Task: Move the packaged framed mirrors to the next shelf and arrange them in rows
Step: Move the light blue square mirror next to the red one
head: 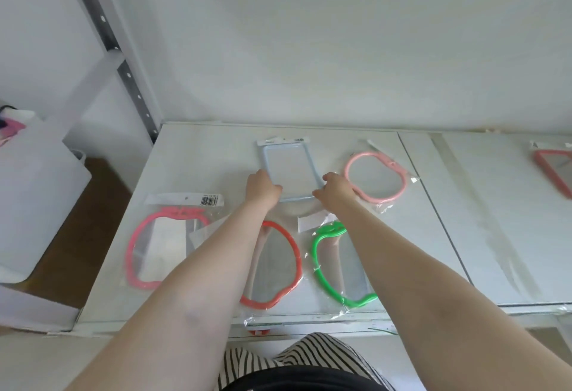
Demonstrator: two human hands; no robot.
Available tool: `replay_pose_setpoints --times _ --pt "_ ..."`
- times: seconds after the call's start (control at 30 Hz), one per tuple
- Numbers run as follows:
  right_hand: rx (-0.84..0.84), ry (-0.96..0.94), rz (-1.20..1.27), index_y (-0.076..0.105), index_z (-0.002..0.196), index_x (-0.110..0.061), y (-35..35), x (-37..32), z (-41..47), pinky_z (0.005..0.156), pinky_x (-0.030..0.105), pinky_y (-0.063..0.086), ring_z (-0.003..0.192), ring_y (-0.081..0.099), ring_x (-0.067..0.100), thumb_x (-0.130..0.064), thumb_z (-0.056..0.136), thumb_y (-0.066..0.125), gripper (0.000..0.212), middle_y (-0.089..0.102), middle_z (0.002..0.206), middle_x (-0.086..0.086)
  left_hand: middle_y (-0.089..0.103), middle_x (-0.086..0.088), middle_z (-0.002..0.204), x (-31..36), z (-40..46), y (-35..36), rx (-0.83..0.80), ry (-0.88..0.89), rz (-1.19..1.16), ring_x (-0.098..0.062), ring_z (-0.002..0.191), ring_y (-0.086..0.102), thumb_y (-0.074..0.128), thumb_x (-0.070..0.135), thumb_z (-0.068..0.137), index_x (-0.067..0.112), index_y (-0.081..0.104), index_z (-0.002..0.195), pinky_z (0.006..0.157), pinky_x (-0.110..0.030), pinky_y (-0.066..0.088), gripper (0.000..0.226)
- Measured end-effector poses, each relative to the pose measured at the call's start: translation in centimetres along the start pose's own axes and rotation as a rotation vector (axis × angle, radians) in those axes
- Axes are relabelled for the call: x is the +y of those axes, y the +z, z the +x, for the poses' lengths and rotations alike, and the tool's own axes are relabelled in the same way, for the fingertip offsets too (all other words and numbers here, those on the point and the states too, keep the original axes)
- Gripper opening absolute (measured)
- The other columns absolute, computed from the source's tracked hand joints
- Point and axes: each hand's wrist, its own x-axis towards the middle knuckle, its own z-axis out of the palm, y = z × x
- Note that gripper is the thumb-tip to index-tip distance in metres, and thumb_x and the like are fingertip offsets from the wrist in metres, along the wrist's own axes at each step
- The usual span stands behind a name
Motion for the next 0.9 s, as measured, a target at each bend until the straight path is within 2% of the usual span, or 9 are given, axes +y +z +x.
replay_pose_setpoints --times 0.13,0.2,0.27,0.33,0.4,0.47,0.57,0.7,0.9 --pt "-0.021 0.078 0.144 0.056 0.119 0.0 -0.3 0.4 0.2 0.057 0.026 0.038 0.068 0.055 0.026 -0.024 0.09 0.06 0.037 0.055 0.077 0.008 0.068 -0.019 0.101 0.4 0.4 0.8 -0.027 -0.131 -0.257 -0.033 0.094 0.065 0.061 0.006 0.079 -0.003 0.064 0.106 0.069 -0.03 0.047 0.028" --pt "-0.011 0.094 0.313 0.064 0.1 -0.006 -0.7 0.9 0.0 0.055 0.025 0.038 0.063 0.05 0.024 -0.02 0.087 0.064 0.02 0.054 0.072 0.006 0.062 -0.018 0.089 0.8 -0.1 0.4 -0.076 -0.191 -0.433 -0.027 0.076 0.058 0.06 0.0 0.079 -0.002 0.064 0.097 0.057 -0.025 0.04 0.019" --pt "0.021 0.104 0.491 0.064 0.082 -0.01 -1.6 1.0 -0.6 0.061 0.027 0.041 0.059 0.048 0.022 -0.016 0.083 0.069 0.007 0.053 0.065 0.006 0.057 -0.013 0.079 1.4 -0.7 -0.3 -0.124 -0.241 -0.593 -0.02 0.062 0.048 0.058 -0.006 0.08 0.004 0.06 0.079 0.049 -0.02 0.036 0.01" --pt "0.069 0.119 0.673 0.061 0.087 -0.014 -3.0 0.6 -1.4 0.067 0.033 0.049 0.067 0.053 0.023 -0.012 0.081 0.069 0.01 0.058 0.072 0.007 0.053 -0.007 0.07 2.5 -1.4 -1.4 -0.143 -0.258 -0.709 -0.015 0.056 0.043 0.056 -0.009 0.083 0.008 0.053 0.069 0.04 -0.014 0.036 0.022" --pt "0.08 0.126 0.801 0.058 0.093 -0.015 -4.2 0.0 -2.1 0.061 0.032 0.054 0.065 0.057 0.023 -0.01 0.083 0.064 0.012 0.062 0.076 0.008 0.05 -0.006 0.068 3.6 -2.1 -2.3 -0.153 -0.253 -0.794 -0.013 0.056 0.043 0.055 -0.011 0.085 0.008 0.052 0.068 0.035 -0.01 0.036 0.025" --pt "0.061 0.13 0.856 0.058 0.084 -0.012 -5.3 -0.4 -2.9 0.049 0.025 0.048 0.055 0.058 0.019 -0.009 0.086 0.059 0.004 0.062 0.069 0.008 0.05 -0.006 0.069 5.0 -2.8 -3.2 -0.16 -0.232 -0.815 -0.013 0.057 0.043 0.055 -0.011 0.085 0.009 0.051 0.069 0.034 -0.009 0.036 0.026" --pt "0.083 0.154 0.874 0.059 0.074 -0.008 -6.2 0.0 -4.7 0.038 0.017 0.041 0.039 0.055 0.01 -0.009 0.087 0.06 0.013 0.06 0.059 0.008 0.051 -0.007 0.07 6.2 -4.3 -3.8 -0.167 -0.198 -0.753 -0.013 0.056 0.044 0.056 -0.009 0.085 0.011 0.052 0.069 0.036 -0.011 0.037 0.026" --pt "0.132 0.198 0.997 0.058 0.071 -0.007 -6.6 2.1 -8.0 0.038 0.015 0.046 0.028 0.049 0.004 -0.005 0.087 0.063 0.016 0.057 0.059 0.01 0.047 -0.008 0.061 6.6 -6.9 -3.6 -0.215 -0.143 -0.663 -0.005 0.029 0.041 0.057 -0.009 0.084 0.01 0.052 0.065 0.033 -0.009 0.032 0.027" --pt "0.266 0.29 1.12 0.054 0.063 -0.009 -5.9 6.3 -16.0 0.037 0.014 0.044 0.028 0.045 0.004 0.001 0.085 0.063 0.026 0.051 0.057 0.009 0.049 -0.01 0.062 5.6 -13.5 -1.4 -0.349 -0.062 -0.591 -0.017 0.051 0.041 0.065 -0.001 0.071 0.01 0.055 0.061 0.048 -0.02 0.037 0.018"
